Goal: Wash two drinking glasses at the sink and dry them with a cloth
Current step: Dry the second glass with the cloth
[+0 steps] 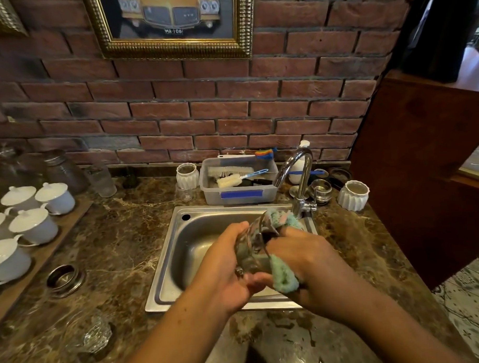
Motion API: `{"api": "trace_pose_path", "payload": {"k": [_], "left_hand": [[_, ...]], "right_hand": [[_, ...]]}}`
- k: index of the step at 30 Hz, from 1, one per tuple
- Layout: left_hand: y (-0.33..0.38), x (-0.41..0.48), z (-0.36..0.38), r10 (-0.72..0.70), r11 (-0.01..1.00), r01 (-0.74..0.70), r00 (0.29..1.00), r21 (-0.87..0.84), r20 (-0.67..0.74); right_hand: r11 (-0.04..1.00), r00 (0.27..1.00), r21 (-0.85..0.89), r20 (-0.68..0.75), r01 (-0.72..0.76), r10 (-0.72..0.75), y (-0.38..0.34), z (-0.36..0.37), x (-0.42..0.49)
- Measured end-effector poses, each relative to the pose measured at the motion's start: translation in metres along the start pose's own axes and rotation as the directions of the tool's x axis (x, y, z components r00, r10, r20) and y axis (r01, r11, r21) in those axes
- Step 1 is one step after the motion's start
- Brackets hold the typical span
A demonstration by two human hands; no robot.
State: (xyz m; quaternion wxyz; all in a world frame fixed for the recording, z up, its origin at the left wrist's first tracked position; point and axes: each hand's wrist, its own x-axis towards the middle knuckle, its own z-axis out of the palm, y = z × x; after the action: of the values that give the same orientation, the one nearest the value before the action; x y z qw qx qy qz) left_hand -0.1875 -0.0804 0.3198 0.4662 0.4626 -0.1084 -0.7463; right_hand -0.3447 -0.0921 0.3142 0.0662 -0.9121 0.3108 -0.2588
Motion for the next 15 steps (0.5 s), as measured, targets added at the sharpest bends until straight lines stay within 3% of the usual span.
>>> {"api": "trace_pose_path", "payload": {"k": [3, 6, 8, 10, 11, 12, 13, 15], "left_hand": [[0.001, -0.003, 0.001, 0.043, 0.999, -0.042, 0.998, -0.012, 0.046], [0.0, -0.003, 0.003, 0.27, 0.963, -0.271, 0.961, -0.009, -0.067], [-0.002, -0.001, 0.002, 0.454, 0.89, -0.444, 0.886, 0.107, -0.098], [-0.005, -0.002, -0.001, 0.641, 0.755, -0.616, 0.765, 0.225, -0.055], [-0.007, -0.002, -0.004, 0.749, 0.632, -0.711, 0.662, 0.309, -0.008], [-0.008, -0.002, -0.009, 0.849, 0.458, -0.789, 0.524, 0.408, 0.061], [-0.009, 0.0, -0.015, 0.915, 0.256, -0.829, 0.374, 0.498, 0.152], [-0.007, 0.004, -0.028, 0.921, -0.123, -0.804, 0.126, 0.583, 0.368]], "right_hand": [[0.997, 0.999, -0.06, 0.001, 0.046, -0.046, -0.001, -0.001, 0.0], [0.995, 0.991, 0.094, -0.128, -0.035, 0.047, -0.012, 0.006, 0.005], [0.981, 0.962, 0.158, -0.229, -0.112, 0.146, -0.023, 0.012, 0.009], [0.949, 0.918, 0.283, -0.322, -0.139, 0.23, -0.035, 0.022, 0.01], [0.878, 0.886, 0.455, -0.335, -0.148, 0.322, -0.042, 0.025, 0.01], [0.725, 0.838, 0.668, -0.29, -0.169, 0.462, -0.049, 0.027, 0.011], [0.496, 0.774, 0.848, -0.183, -0.188, 0.606, -0.055, 0.03, 0.013], [0.076, 0.66, 0.977, 0.078, -0.201, 0.747, -0.054, 0.037, 0.014]]}}
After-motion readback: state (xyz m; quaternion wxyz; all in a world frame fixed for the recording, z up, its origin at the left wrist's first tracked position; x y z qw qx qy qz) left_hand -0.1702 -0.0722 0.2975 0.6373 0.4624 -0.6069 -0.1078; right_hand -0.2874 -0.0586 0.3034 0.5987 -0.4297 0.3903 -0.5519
